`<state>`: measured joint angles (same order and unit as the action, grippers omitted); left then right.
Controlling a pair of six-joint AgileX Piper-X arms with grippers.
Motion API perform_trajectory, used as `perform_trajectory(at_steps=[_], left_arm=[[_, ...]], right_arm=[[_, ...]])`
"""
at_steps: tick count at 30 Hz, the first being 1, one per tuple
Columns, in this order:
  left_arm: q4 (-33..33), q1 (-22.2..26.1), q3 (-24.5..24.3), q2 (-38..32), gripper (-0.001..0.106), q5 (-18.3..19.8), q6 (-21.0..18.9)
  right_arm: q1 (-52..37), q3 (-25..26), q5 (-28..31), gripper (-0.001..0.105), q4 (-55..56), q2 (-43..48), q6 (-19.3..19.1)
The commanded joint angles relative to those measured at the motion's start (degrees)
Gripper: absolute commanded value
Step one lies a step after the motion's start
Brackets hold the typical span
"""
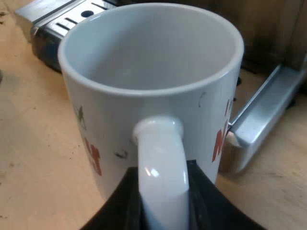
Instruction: Place mug into machine
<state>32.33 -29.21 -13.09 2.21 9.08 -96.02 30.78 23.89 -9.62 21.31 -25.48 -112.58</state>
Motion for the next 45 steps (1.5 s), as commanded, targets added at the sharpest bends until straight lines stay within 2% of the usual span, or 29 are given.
perform_trajectory(at_steps=[1, 5, 6, 8, 10, 12, 16, 19, 28, 35, 42, 43, 45], left_arm=[[-2.03, -0.13, 0.75, -0.06, 0.078, -0.72, -0.06], [-2.09, -0.13, 0.77, -0.07, 0.078, -0.72, -0.06], [-2.13, -0.13, 0.77, -0.07, 0.078, -0.72, -0.06], [-2.22, -0.13, 0.77, -0.07, 0.078, -0.21, -0.06], [-2.24, -0.13, 0.77, -0.07, 0.078, -0.23, -0.06], [-2.24, -0.13, 0.77, -0.07, 0.078, -0.23, -0.06], [-2.24, -0.13, 0.77, -0.07, 0.078, -0.23, -0.06], [-2.24, -0.13, 0.77, -0.07, 0.078, -0.23, -0.06], [-2.24, -0.13, 0.77, -0.07, 0.078, -0.23, -0.06], [-2.24, -0.13, 0.77, -0.07, 0.078, -0.23, -0.06], [-2.24, -0.13, 0.77, -0.07, 0.078, -0.23, -0.06], [-2.24, -0.13, 0.77, -0.07, 0.078, -0.23, -0.06], [-2.24, -0.13, 0.77, -0.07, 0.078, -0.23, -0.06]], right_arm=[[6.23, 1.26, 7.46, 0.0, -6.94, -3.21, 0.94], [11.43, 1.26, 12.05, 0.0, -11.26, -7.43, 0.93], [14.37, 1.26, 15.8, 0.0, -15.1, -10.79, 0.93], [16.49, 1.26, 18.32, 0.0, -19.43, -14.29, 1.65], [17.85, 1.26, 21.41, 0.0, -25.21, -19.17, 6.19], [18.08, 1.26, 22.68, 0.0, -29.3, -22.83, 8.88], [18.08, 1.26, 22.66, 0.0, -36.18, -29.54, 10.54], [18.08, 1.61, 22.66, 0.0, -41.54, -33.54, 10.64], [18.08, 7.03, 22.66, 0.0, -46.54, -43.67, 10.41], [19.74, 9.08, 22.66, 0.0, -51.17, -50.1, 10.41], [22.29, 10.14, 29.46, 0.0, -54.89, -54.31, 10.41], [23.21, 11.34, 32.41, 0.0, -56.78, -56.98, 10.41], [23.22, 12.64, 32.6, 0.0, -56.75, -58.46, 10.41]])
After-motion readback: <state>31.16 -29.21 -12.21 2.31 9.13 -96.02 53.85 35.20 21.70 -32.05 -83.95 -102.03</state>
